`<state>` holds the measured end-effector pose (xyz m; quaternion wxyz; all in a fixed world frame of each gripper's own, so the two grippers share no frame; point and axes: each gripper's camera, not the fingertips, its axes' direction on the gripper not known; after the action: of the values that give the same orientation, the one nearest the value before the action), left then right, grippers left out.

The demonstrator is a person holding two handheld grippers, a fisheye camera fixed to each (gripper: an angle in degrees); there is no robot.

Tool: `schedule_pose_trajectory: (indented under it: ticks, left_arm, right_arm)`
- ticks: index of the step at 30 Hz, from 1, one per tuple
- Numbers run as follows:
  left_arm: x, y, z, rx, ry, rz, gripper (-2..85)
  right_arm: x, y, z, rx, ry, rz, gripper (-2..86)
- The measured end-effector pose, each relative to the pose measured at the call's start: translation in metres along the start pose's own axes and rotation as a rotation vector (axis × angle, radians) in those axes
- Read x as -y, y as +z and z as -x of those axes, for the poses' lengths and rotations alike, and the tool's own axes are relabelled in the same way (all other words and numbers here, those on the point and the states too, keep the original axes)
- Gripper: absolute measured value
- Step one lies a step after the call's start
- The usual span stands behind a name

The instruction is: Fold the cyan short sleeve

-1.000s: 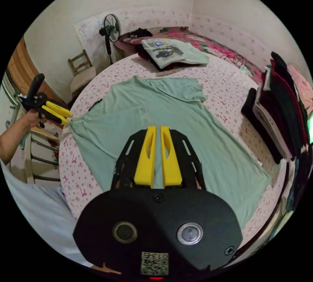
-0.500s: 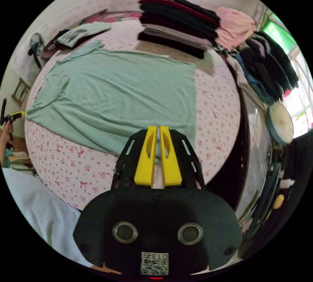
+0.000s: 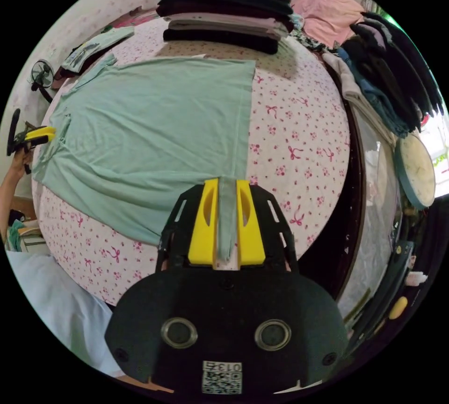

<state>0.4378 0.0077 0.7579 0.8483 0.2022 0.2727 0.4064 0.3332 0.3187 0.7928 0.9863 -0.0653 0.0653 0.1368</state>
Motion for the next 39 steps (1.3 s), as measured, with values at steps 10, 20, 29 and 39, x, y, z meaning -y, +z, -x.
schedule_pose_trajectory:
  ticks: [10, 20, 29, 39]
  left_arm:
    - [-0.029, -0.030, -0.012, 0.081, -0.043, -0.171, -0.3]
    - [-0.061, -0.030, 0.019, 0.092, -0.231, -0.182, 0.4]
    - [-0.187, -0.077, 0.069, 0.040, -0.387, -0.154, 3.6]
    - [-0.210, -0.051, 0.073, 0.040, -0.249, -0.035, 2.0]
  right_arm:
    - [-0.023, -0.045, -0.007, -0.077, -0.002, -0.253, 2.3]
    - [-0.026, -0.026, -0.023, -0.130, 0.146, -0.173, 5.5]
    - [-0.106, -0.050, -0.028, -0.068, 0.263, -0.167, 5.6]
    - [-0.132, -0.043, -0.015, -0.038, 0.284, -0.109, 5.1]
